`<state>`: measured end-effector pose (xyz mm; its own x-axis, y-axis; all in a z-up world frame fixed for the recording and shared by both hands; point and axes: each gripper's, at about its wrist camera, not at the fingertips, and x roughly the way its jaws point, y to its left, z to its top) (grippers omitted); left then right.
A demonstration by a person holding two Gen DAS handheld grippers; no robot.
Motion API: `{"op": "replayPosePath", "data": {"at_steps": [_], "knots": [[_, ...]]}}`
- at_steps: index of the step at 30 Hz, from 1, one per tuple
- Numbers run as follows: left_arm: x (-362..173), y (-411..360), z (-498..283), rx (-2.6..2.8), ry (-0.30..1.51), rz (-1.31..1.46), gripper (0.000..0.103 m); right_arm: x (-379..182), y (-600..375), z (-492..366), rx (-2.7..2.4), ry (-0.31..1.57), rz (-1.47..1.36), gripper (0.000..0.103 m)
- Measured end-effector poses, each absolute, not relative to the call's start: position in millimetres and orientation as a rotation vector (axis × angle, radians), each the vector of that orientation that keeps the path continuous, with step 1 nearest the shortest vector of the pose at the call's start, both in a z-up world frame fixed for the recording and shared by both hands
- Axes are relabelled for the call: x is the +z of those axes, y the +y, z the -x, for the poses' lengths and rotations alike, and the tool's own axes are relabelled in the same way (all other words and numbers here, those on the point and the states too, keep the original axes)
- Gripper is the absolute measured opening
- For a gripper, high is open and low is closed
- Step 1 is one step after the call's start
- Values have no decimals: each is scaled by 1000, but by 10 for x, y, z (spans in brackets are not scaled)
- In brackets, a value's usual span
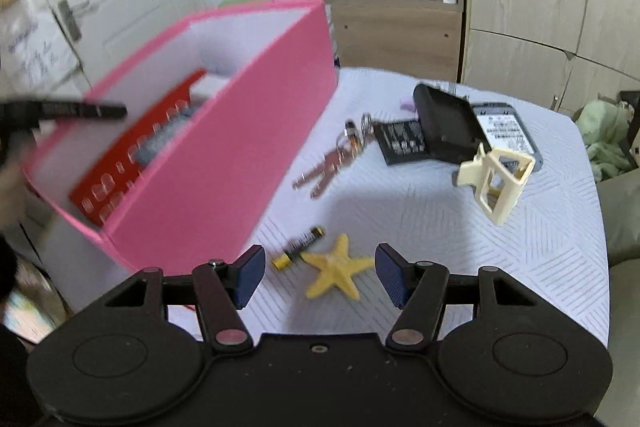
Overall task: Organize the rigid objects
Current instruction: 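Grasp the yellow starfish toy on the table with the right tool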
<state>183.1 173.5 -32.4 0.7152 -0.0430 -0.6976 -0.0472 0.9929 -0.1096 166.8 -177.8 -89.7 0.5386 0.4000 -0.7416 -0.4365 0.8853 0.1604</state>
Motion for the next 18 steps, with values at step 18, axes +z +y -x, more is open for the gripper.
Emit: {"op": "replayPosePath", "data": {"at_steps": [18], "knots": [[-106,1607,-2098,-96,1088,-32,10,-1101,-1893,-1840,500,858,72,37]]}}
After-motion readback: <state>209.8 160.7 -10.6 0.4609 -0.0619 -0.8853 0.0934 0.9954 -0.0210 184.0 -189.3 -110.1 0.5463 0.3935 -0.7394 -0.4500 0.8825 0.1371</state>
